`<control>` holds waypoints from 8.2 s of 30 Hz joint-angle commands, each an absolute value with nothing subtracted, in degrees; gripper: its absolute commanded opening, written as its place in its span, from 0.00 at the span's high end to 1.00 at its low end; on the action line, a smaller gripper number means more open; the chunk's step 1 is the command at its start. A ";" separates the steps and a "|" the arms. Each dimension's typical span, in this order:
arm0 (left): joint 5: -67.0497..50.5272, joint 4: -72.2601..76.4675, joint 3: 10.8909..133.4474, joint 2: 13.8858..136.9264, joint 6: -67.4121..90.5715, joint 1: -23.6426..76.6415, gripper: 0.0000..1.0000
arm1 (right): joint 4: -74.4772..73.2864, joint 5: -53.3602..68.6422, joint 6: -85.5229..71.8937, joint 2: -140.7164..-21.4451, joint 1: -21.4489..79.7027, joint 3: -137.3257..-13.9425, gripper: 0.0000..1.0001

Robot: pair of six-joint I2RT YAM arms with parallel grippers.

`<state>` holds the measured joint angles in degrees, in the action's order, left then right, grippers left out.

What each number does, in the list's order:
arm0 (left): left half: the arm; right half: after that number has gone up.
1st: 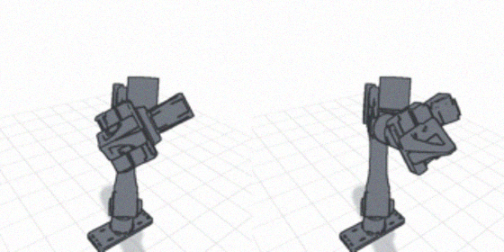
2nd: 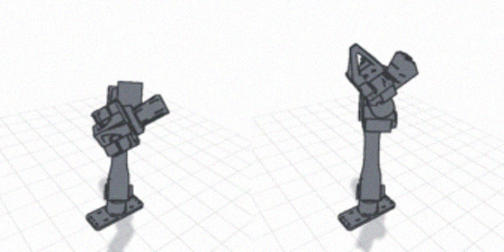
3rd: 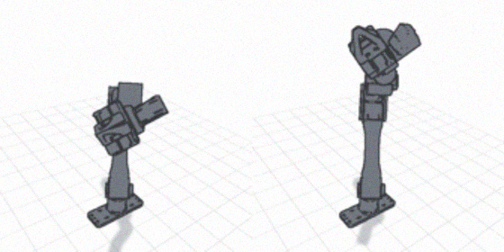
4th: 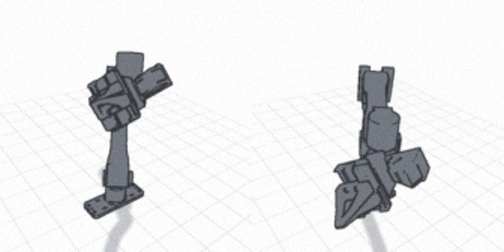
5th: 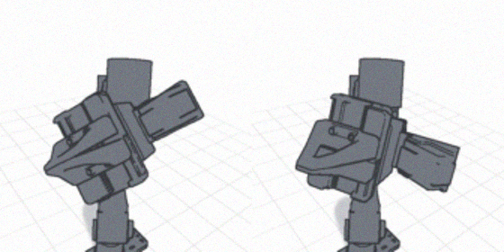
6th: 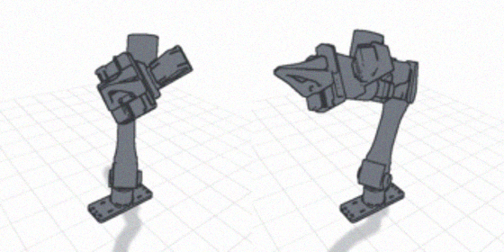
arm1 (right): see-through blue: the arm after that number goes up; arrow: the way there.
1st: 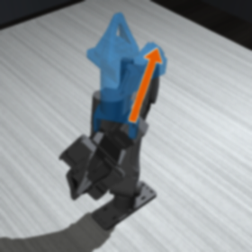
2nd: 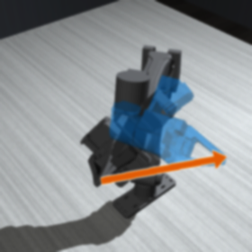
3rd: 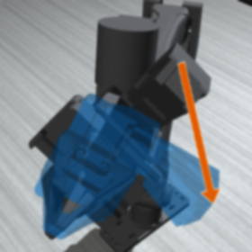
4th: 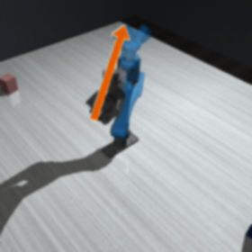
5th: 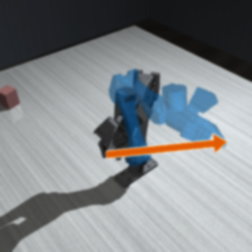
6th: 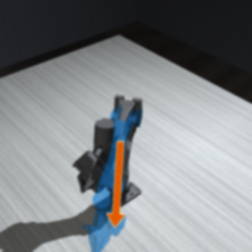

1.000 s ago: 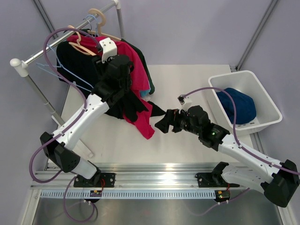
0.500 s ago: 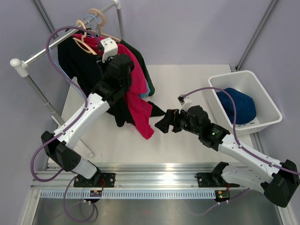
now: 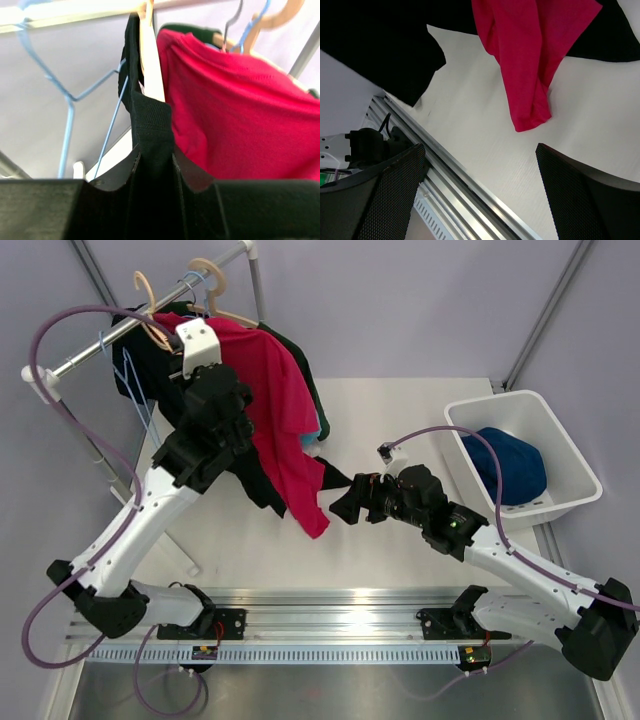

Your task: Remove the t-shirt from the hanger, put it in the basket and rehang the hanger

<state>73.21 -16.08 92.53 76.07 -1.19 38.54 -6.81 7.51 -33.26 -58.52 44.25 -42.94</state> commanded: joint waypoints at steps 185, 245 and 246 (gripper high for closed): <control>-10.46 -19.16 50.54 27.24 32.35 39.90 0.01 | -19.95 -27.16 4.48 -32.96 71.46 -91.84 1.00; -66.27 -21.45 79.37 66.62 -3.96 53.09 0.83 | -9.14 3.43 -14.94 -30.41 71.46 -59.77 1.00; -66.01 -21.36 79.28 66.71 -3.78 53.09 1.00 | -9.40 3.25 -15.03 -30.32 71.54 -59.77 1.00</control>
<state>-65.08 -22.94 78.76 67.00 -3.49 52.47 -13.39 6.48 -15.33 -31.09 71.64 -59.18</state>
